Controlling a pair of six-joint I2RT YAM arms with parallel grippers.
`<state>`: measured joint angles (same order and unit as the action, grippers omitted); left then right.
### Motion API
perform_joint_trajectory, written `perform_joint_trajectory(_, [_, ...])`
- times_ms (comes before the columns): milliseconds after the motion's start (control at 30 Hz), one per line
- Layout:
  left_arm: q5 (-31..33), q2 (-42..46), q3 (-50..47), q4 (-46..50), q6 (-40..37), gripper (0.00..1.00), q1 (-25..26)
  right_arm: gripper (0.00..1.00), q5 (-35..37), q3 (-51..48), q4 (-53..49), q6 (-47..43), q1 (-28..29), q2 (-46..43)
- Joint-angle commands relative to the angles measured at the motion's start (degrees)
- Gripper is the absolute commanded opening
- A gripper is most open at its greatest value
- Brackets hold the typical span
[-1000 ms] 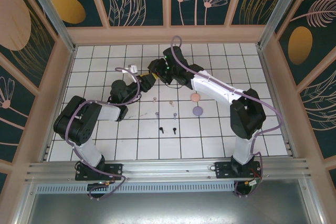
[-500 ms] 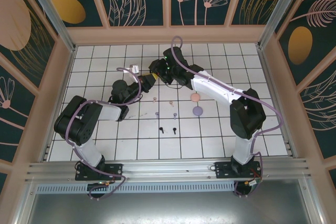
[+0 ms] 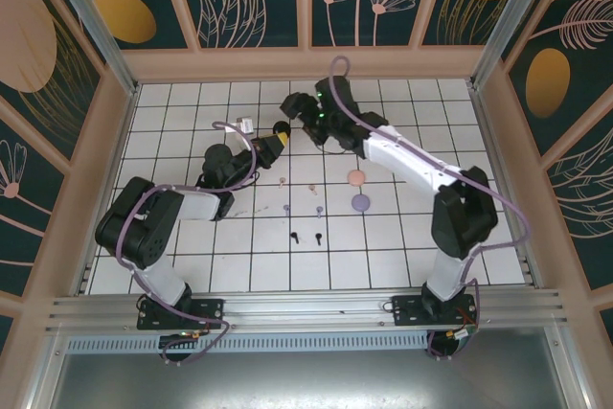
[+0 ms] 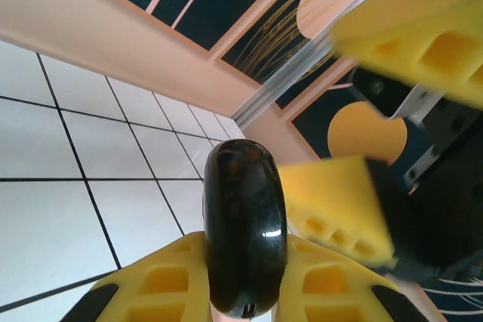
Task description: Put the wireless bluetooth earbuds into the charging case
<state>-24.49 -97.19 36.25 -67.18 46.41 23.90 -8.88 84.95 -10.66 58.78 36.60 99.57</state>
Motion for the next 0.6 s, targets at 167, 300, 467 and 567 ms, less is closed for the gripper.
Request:
perform_joint_trajectory(167, [-10.2,7.5,5.1,13.7,-7.9,0.0,-0.3,0.78,-5.8,-20.4,14.8,-24.5,-4.9,-18.1])
perform_joint_trajectory(300, [-15.2,8.8,7.1,19.8,-10.7,0.0,-0.3,0.78,-11.6,-29.3,20.4,-37.0,-7.7,-24.4])
perform_joint_trajectory(467, [-20.9,9.0,8.8,22.8,-11.4,0.0,-0.3,0.77,-21.1,-34.6,24.1,-43.5,-9.3,-27.2])
perform_joint_trajectory(567, [-23.9,8.9,9.7,24.1,-11.2,0.0,-0.3,0.76,-26.4,-34.1,24.5,-44.7,-9.8,-26.1])
